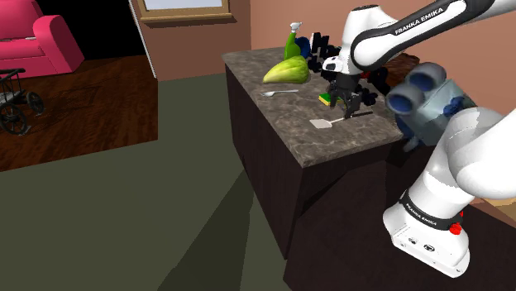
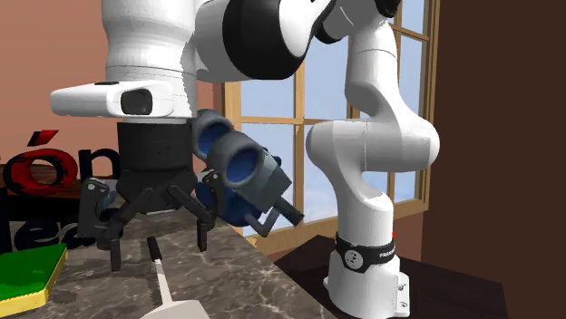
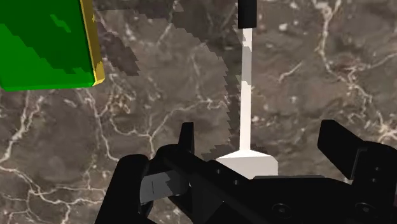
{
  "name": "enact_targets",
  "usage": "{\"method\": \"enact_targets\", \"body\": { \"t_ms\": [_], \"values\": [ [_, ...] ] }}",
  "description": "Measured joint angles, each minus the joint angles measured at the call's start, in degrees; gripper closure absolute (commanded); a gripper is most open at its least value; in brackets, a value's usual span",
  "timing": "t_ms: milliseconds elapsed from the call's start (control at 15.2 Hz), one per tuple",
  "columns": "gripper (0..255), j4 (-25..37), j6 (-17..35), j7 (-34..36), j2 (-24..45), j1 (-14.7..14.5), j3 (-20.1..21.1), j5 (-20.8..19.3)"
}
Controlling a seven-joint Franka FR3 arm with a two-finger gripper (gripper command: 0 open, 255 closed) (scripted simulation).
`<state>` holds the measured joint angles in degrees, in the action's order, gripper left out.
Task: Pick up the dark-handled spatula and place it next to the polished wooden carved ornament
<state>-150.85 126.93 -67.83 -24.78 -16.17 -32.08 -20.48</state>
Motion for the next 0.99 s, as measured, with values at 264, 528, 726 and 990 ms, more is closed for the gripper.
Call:
{"method": "enact_targets", "body": {
  "t_ms": [264, 528, 726, 990],
  "values": [
    [0, -1.4, 3.9, -1.0, 2.5, -0.3, -1.3, -0.2],
    [0, -2.4, 6.4, -1.2, 4.1, -0.5, -2.0, -0.2],
    [0, -2.4, 6.6, -1.2, 4.2, -0.5, -2.1, -0.1],
    [255, -2.2, 6.6, -1.2, 4.1, -0.5, -2.0, -0.1]
  ]
}}
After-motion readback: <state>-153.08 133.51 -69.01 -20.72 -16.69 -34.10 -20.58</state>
